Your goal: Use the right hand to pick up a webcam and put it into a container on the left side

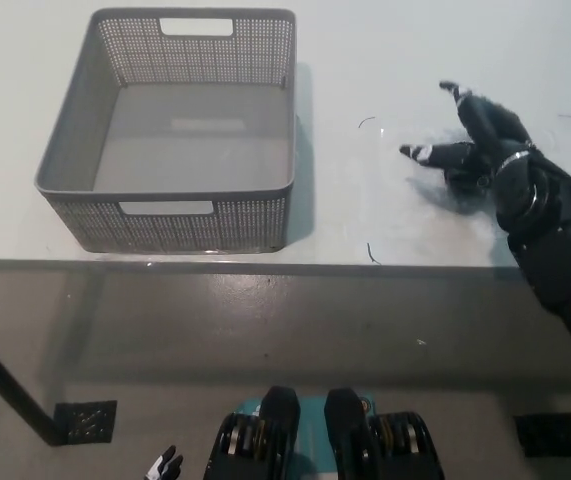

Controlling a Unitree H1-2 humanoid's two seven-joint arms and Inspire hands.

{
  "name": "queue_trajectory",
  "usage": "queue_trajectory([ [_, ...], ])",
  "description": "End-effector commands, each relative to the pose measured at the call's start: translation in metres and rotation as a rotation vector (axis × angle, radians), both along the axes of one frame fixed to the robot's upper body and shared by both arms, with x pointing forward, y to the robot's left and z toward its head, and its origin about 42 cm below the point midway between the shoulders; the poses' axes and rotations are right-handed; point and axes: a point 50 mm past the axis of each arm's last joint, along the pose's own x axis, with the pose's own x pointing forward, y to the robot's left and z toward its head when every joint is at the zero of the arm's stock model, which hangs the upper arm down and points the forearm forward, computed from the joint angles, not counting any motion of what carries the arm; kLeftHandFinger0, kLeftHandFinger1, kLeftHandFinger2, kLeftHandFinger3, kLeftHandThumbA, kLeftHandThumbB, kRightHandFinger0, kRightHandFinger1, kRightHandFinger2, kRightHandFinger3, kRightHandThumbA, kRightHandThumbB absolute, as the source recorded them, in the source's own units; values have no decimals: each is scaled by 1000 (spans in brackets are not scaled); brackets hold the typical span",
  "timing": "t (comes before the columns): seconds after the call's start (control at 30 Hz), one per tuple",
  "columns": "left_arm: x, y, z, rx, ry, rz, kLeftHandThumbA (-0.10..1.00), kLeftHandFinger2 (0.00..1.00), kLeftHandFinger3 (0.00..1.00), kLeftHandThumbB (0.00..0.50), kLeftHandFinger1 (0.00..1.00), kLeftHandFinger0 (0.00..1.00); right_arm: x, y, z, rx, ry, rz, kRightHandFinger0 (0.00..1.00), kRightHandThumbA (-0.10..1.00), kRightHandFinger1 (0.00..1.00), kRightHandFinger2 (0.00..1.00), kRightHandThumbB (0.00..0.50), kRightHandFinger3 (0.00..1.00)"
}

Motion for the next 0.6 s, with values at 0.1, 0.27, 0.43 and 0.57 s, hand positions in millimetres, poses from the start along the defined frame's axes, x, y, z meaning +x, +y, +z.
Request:
queue_trajectory([
  [0.1, -11, 5, 1, -4, -19, 14, 1000, 1000, 1000, 196, 1000, 1000, 15, -11, 21, -68, -43, -43, 1000, 798, 1000, 1000, 500, 1000],
  [0.27, -19, 4, -1, 10, -7, 9, 1000, 1000, 1000, 186, 1000, 1000, 10, -23, -2, -124, 27, -67, 1000, 778, 1000, 1000, 500, 1000],
  [0.43, -23, 6, -1, 8, -1, 17, 1000, 1000, 1000, 178, 1000, 1000, 6, -30, -19, -201, 67, -82, 1000, 756, 1000, 1000, 500, 1000],
  [0.57, -21, 5, -3, 16, -1, 19, 1000, 1000, 1000, 191, 1000, 1000, 4, -37, -28, -190, 98, -92, 1000, 758, 1000, 1000, 500, 1000],
])
